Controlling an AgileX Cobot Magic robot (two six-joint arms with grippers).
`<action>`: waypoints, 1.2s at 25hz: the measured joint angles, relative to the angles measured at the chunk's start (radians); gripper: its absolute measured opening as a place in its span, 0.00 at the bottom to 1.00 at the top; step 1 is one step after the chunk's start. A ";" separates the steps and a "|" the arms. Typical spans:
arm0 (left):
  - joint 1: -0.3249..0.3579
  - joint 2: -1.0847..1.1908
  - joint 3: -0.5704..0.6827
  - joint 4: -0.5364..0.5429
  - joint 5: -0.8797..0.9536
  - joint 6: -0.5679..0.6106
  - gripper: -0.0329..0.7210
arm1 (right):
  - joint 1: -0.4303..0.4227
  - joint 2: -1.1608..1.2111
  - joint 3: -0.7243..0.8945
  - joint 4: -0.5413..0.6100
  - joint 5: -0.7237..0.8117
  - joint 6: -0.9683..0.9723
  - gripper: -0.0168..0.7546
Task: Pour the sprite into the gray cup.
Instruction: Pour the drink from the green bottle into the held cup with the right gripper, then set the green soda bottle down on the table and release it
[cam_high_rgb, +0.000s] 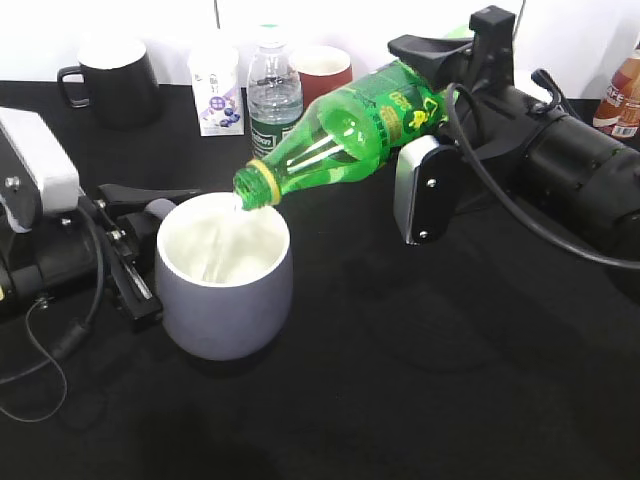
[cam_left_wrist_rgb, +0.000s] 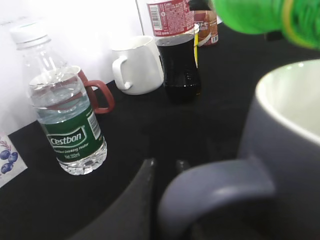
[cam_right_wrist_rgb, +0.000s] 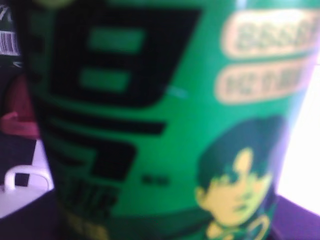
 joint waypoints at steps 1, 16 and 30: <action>0.000 0.000 0.000 -0.001 0.002 0.000 0.14 | 0.000 0.000 0.000 0.000 0.000 0.011 0.56; 0.000 0.001 0.000 -0.314 0.004 0.081 0.14 | 0.000 0.000 0.000 -0.015 0.009 1.646 0.56; 0.215 0.459 -0.374 -0.685 -0.090 0.253 0.14 | 0.000 -0.179 0.237 0.428 -0.062 1.472 0.56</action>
